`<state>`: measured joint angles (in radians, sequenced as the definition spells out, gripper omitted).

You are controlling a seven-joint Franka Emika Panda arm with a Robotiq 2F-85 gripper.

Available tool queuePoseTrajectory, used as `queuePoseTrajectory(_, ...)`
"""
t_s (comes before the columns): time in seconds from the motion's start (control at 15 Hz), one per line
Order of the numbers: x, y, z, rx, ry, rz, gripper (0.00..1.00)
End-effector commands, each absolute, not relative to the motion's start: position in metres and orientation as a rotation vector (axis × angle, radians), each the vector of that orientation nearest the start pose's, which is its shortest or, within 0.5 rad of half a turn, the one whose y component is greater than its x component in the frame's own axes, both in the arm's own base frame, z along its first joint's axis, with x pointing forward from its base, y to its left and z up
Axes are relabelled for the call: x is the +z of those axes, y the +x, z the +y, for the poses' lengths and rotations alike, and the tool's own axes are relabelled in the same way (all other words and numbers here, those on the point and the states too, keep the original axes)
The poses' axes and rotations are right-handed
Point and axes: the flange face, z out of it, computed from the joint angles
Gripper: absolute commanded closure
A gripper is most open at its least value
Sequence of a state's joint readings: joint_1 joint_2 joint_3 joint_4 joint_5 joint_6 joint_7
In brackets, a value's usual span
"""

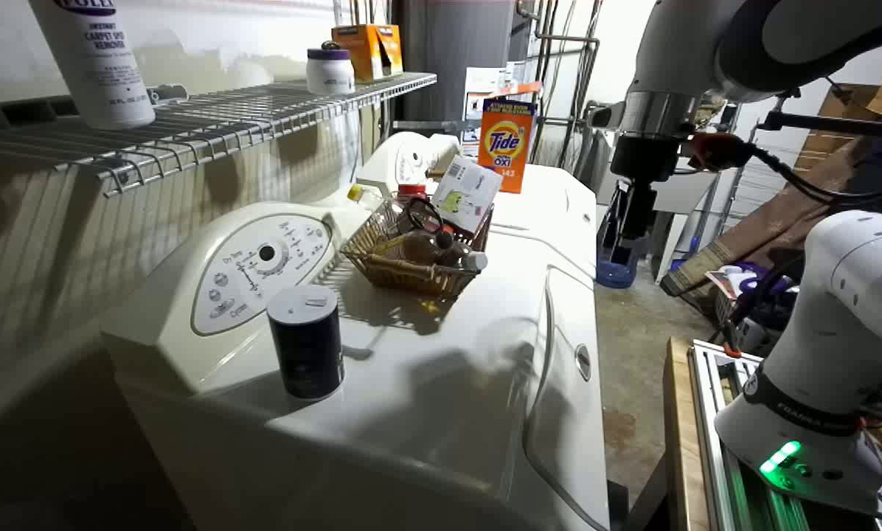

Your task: Remove the big glass container from the basket and put it on the table

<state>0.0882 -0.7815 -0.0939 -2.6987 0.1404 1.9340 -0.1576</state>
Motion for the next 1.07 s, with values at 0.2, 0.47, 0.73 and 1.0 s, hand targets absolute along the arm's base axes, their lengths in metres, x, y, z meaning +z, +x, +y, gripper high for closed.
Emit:
queuePoseTrajectory(0.2, 0.458, 0.315, 0.008, -0.038, -2.939, -0.191, 0.0)
queuePoseTrajectory(0.47, 0.462, 0.319, 0.009, -0.057, -2.955, -0.184, 0.0)
queuePoseTrajectory(0.73, 0.482, 0.336, 0.013, -0.089, -3.016, -0.082, 0.0)
queuePoseTrajectory(1.0, 0.494, 0.364, 0.008, -0.252, -3.118, 0.141, 0.0)
